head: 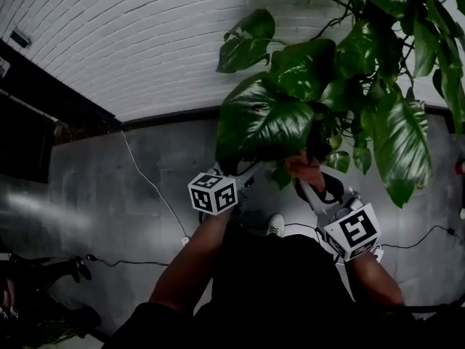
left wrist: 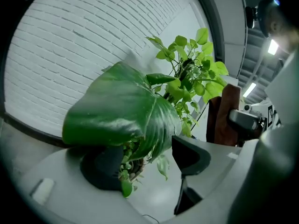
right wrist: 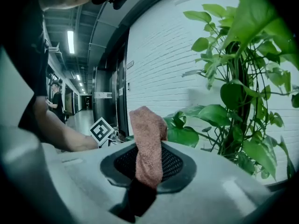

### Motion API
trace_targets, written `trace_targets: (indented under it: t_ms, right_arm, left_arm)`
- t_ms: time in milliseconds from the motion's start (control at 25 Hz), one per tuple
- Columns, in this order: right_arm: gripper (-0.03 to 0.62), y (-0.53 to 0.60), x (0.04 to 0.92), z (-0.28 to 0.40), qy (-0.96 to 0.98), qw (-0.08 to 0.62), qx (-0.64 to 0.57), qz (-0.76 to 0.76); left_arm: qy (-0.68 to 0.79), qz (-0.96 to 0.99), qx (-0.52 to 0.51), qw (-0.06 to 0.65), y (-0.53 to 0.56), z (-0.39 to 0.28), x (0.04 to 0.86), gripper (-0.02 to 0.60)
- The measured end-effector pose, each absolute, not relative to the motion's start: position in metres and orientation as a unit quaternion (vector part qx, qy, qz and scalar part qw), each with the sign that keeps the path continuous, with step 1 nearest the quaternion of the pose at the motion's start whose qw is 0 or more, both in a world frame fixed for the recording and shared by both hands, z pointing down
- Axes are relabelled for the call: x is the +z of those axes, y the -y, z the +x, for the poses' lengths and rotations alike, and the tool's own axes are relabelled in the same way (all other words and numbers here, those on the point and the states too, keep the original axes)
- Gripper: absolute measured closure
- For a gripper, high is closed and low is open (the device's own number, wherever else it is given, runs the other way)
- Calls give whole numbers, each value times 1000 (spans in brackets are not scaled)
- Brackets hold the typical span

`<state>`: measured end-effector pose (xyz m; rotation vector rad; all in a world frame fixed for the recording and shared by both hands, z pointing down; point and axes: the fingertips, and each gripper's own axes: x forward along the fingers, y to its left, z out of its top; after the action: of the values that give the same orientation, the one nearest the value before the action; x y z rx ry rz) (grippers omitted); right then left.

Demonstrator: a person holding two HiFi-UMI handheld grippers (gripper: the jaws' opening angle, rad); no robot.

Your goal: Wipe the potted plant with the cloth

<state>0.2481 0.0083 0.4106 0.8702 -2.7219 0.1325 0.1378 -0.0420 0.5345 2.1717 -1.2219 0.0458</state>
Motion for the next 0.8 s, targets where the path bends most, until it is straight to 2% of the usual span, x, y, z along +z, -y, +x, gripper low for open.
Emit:
trace_targets:
  t_ms: [40,80,200,280,480,600,800]
  right_arm:
    - [525,-5,412,248,941,142,44,305]
    - [525,-2,412,246,940,145,41,307]
    - [525,8,413,240,936,159,26,314]
    - [525,19,414,237,930,176,1,322]
    - [525,60,426,226,890,268,-151,336]
    - [525,87,440,219,844,327,-242,349]
    - [526,129,456,211,814,367,-275,356]
  left_arm:
    - [457,830,11,320,45,140,531,247]
    - [448,834,4,322,46,143,526,276]
    - [415,850,-14,325,40,153,510,428]
    - [398,855,-25,330,35,158,500,551]
    - [367,844,-68,385,28,164,496,563]
    - [369,841,-58,390,27,162,502,563]
    - [372,841,-38,390,23,161,508,563]
